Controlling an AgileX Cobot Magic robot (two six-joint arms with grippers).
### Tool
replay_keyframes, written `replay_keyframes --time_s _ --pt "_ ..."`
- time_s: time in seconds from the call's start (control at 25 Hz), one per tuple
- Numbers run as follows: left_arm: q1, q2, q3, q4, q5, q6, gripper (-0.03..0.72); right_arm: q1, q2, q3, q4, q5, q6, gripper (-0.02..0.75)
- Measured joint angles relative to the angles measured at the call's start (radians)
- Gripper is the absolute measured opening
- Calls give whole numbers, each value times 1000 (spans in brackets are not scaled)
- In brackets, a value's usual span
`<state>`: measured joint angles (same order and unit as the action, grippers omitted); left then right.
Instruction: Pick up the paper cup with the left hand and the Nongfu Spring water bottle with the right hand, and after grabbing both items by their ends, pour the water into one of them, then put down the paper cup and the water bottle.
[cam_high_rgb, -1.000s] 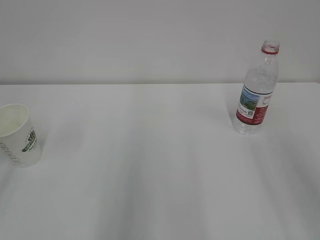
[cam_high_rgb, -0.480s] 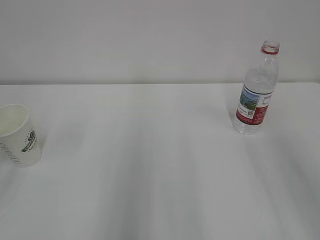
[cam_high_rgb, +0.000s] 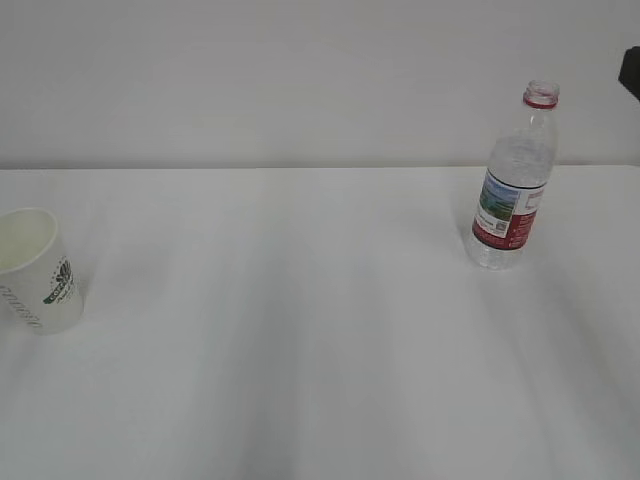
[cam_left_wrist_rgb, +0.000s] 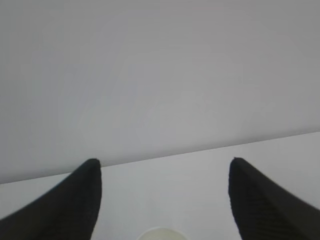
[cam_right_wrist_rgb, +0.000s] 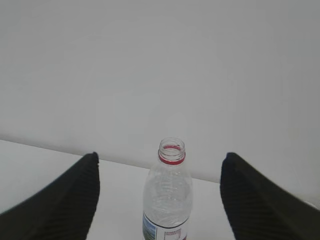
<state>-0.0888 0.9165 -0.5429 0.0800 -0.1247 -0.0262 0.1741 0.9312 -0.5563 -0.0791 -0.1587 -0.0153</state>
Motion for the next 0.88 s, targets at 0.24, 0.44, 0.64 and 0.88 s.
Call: replay_keyframes --time_s 0.24,0.44,0.64,0.88 --pt "0 57 0 0 -48 0 579 0 108 0 0 -97 0 568" --pt "0 118 0 0 -72 0 579 0 179 0 0 -153 0 568" --pt "0 174 0 0 -106 0 579 0 230 0 -2 -193 0 568" --pt "11 233 0 0 -120 0 579 0 289 0 -2 -198 0 568"
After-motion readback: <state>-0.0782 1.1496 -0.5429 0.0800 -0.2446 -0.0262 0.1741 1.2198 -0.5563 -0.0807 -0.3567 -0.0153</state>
